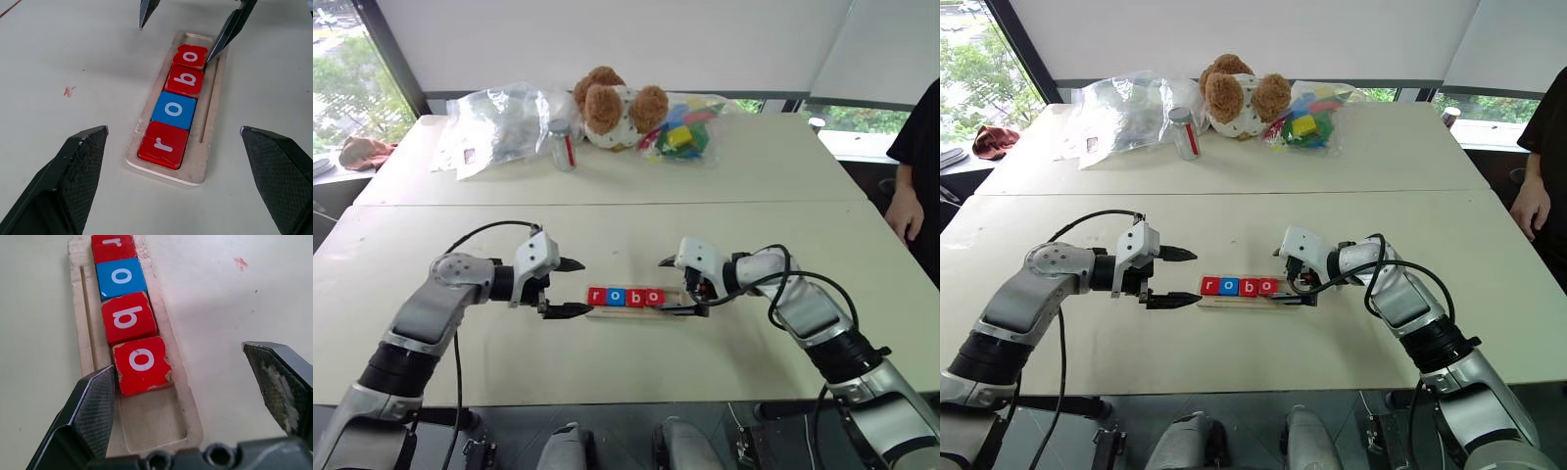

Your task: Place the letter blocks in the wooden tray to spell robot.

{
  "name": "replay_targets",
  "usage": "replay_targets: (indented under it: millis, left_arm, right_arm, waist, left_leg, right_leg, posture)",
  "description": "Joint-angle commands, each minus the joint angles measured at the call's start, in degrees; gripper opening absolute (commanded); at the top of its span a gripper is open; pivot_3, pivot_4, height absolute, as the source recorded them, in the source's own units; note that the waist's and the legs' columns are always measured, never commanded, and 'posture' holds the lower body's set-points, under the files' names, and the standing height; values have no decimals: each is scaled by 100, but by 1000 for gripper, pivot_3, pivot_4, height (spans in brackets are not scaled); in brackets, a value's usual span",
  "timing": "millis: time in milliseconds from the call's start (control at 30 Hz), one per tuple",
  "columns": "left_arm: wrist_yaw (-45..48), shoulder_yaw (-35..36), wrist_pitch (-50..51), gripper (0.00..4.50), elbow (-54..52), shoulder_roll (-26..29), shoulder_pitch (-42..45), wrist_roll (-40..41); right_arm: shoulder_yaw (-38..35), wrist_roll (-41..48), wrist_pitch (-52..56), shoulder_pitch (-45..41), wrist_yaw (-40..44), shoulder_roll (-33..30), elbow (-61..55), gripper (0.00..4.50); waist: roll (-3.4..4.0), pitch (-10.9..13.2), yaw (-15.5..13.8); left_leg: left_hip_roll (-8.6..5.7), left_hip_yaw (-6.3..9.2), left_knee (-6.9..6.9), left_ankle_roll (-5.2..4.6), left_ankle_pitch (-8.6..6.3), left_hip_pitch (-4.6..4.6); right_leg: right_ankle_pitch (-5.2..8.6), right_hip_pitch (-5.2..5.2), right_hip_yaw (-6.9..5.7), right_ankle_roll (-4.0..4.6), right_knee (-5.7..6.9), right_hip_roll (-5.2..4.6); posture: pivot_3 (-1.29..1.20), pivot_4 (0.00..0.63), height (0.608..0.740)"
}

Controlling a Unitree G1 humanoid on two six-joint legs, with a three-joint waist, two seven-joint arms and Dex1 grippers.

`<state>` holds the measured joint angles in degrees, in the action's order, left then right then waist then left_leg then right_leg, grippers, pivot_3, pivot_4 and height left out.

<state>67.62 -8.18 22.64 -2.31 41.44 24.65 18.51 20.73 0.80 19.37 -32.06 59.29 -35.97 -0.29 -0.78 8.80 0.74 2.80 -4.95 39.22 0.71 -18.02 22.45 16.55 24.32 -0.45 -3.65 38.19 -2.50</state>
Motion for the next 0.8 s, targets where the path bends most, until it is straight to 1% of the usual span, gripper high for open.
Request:
replay_targets:
  millis: [33, 200, 367, 567, 800]
  left_arm:
    - [48, 55, -135, 4500, -58, 1, 97, -6]
    - [67, 77, -153, 4500, -37, 5, 67, -25]
    - [77, 77, -150, 4500, -56, -5, 42, -25]
    - [81, 40, -216, 4500, 136, -92, 148, -84]
    - [76, 60, -223, 4500, 126, -119, 142, -88]
  right_arm:
    - [-214, 150, 51, -47, 69, -15, -272, 4470]
    - [-551, 465, 412, 95, 163, -192, -668, 4470]
    - [-828, 408, 627, 213, -126, -295, -767, 4470]
    - [-567, -57, 90, 341, -353, -349, -351, 4470]
    - [-528, -113, -34, 329, -426, -180, -124, 4470]
  waist:
    - [0, 0, -1]
    - [0, 0, -6]
    - [0, 0, -7]
    - [0, 0, 3]
    - [0, 0, 2]
  left_leg:
    - [0, 0, 0, 0, 0, 0]
    - [2, 0, 0, 0, 0, 0]
    - [2, -1, 0, 0, 0, 0]
    - [-3, -1, 0, 0, 0, 0]
    - [-1, -1, 0, 1, 1, 0]
  right_leg:
    - [0, 0, 0, 0, 0, -1]
    - [0, 0, 0, 0, 0, -3]
    - [0, 0, 0, 0, 0, -4]
    - [0, 0, 0, 0, 0, -2]
    - [0, 0, 0, 0, 0, 0]
  posture:
    - [0, 150, 740]
    - [0, 150, 740]
    - [0, 150, 740]
    - [0, 150, 740]
    - [0, 150, 740]
